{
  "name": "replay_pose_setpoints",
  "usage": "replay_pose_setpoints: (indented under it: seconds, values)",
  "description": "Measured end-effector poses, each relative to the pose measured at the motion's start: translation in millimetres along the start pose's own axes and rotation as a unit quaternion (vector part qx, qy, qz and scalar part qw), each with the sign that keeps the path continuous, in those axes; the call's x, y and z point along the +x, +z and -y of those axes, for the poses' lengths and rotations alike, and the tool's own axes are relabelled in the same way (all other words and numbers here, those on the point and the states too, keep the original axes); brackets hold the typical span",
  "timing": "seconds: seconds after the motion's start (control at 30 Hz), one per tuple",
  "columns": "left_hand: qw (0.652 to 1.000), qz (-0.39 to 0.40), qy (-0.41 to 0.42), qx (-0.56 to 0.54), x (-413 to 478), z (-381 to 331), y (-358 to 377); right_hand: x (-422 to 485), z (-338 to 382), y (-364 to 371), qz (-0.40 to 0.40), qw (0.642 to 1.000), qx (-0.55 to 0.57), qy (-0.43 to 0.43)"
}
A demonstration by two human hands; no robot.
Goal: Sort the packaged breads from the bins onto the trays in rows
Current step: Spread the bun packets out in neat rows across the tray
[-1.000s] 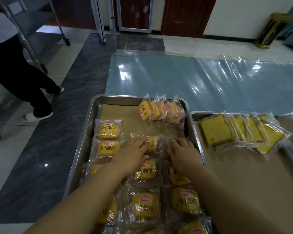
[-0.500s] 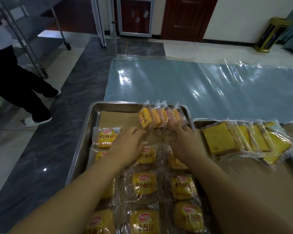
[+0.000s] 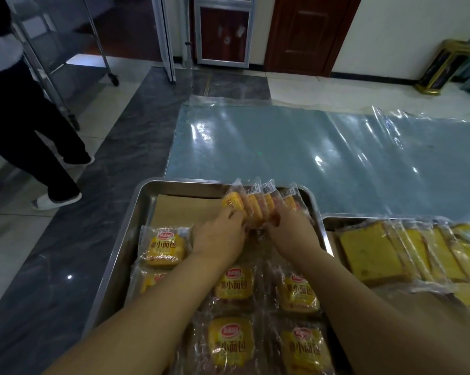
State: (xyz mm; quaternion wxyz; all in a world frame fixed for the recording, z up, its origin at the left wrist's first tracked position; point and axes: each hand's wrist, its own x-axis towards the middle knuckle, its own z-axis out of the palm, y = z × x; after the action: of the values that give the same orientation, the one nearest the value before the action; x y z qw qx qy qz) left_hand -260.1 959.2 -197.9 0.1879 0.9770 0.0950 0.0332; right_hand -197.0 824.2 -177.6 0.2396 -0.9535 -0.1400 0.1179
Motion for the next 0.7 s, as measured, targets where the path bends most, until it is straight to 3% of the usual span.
replay_pose_setpoints:
  seconds: [0.17, 0.47, 0.7]
  values:
    - [0.999, -0.031, 0.044, -0.007, -11.3, 10.8, -7.3, -5.1, -3.0, 0.3, -0.03, 0.996, 0.082, -0.002]
    - [0.982, 0.112, 0.148, 0.044, -38.1, 44.1, -25.0, -27.4, -9.3, -18.0, -0.156, 0.968, 0.194, -0.017]
    - [0.983, 0.14, 0.098, 0.067, -41.6, 47.6, -31.3, -45.6, -28.3, -31.0, -0.21, 0.961, 0.037, -0.175]
